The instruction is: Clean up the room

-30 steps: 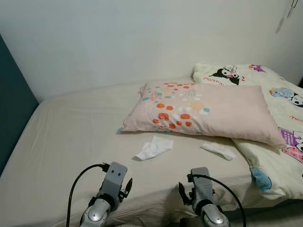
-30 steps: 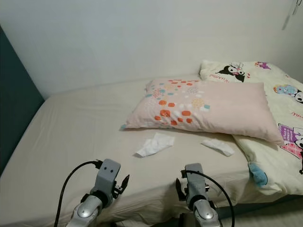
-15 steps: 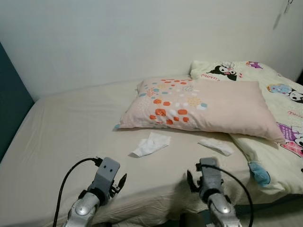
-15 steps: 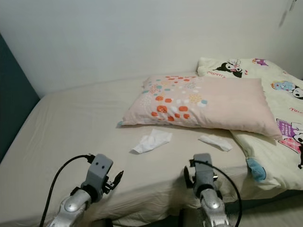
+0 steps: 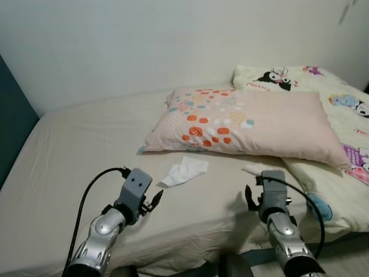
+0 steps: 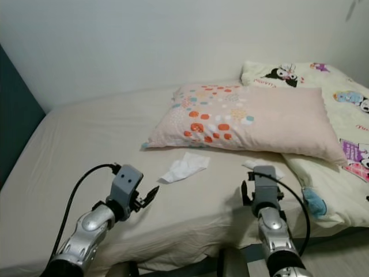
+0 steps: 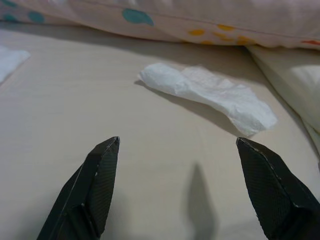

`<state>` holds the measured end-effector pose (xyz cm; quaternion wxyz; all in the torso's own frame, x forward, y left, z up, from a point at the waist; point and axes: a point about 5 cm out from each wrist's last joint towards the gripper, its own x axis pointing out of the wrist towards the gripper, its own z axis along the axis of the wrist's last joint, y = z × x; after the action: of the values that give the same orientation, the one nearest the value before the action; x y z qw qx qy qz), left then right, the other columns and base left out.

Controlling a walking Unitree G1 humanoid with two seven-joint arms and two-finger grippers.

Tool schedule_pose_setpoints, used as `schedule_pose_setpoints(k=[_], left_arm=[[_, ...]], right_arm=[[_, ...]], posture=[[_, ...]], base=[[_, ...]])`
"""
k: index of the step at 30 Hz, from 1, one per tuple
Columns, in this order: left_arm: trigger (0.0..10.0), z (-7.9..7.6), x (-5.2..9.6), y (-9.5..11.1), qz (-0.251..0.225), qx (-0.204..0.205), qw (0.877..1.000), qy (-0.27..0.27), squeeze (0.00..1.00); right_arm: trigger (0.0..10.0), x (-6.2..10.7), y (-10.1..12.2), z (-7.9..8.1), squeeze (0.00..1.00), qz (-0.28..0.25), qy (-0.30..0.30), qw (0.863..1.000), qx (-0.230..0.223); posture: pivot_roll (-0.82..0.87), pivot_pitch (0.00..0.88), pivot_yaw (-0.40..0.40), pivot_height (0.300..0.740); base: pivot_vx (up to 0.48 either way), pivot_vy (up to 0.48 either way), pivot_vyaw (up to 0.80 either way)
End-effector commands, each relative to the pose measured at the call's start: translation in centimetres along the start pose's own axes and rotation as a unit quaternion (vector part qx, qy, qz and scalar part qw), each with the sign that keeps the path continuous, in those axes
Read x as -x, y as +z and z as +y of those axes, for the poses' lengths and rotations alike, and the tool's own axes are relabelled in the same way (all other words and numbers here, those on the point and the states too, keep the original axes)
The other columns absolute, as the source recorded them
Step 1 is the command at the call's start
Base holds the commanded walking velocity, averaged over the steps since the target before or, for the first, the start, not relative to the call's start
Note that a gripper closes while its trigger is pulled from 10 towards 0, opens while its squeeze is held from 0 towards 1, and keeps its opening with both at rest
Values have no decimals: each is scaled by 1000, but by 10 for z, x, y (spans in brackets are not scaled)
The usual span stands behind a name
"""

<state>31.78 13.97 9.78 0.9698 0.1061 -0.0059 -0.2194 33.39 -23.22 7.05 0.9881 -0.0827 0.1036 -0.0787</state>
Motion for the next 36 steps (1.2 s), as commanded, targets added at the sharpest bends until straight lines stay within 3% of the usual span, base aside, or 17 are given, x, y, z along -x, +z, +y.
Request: schedule_pose_setpoints(k=[1, 5, 8, 11, 12, 13, 24, 29, 36], left_arm=[[10000, 1, -1, 5, -6, 20, 1000, 5, 0], [10000, -2, -2, 11, -16, 29, 999, -10, 0], [10000, -9, -1, 17, -24, 56, 998, -28, 0], [10000, -11, 1, 18, -25, 63, 997, -32, 0], [10000, -12, 2, 19, -26, 69, 997, -32, 0], [10000, -13, 4, 20, -26, 74, 996, -34, 0], [10000, -22, 15, 34, -37, 131, 990, -46, 0], [10000, -35, 22, 46, -57, 135, 985, -87, 0], [10000, -61, 34, 59, -66, 134, 980, -134, 0]], right_arm=[[10000, -3, -1, -6, 1000, 19, -4, 1000, -2], [10000, -6, 3, -14, 1000, 28, -9, 1000, -4], [10000, -10, 5, -31, 1000, 57, -52, 996, -34], [10000, -11, 7, -37, 1000, 64, -65, 995, -36], [10000, -12, 8, -41, 459, 66, -71, 994, -39], [10000, -12, 10, -45, 0, 67, -78, 994, -43], [10000, -20, 36, -69, 0, 47, -114, 987, -105], [10000, -24, 51, -71, 0, 25, -106, 990, -87], [10000, -29, 68, -62, 0, 0, -66, 996, -63]], posture=[[15, 214, -1, 572], [28, 262, -11, 572], [38, 285, -13, 572], [44, 298, -14, 572], [51, 309, -14, 572], [55, 315, -15, 572], [101, 346, -9, 572], [119, 348, -7, 572], [148, 345, -4, 572]], base=[[0, 0, 0], [0, 0, 0], [0, 0, 0], [0, 0, 0], [0, 0, 0], [0, 0, 0], [0, 0, 0], [0, 0, 0], [0, 0, 0]])
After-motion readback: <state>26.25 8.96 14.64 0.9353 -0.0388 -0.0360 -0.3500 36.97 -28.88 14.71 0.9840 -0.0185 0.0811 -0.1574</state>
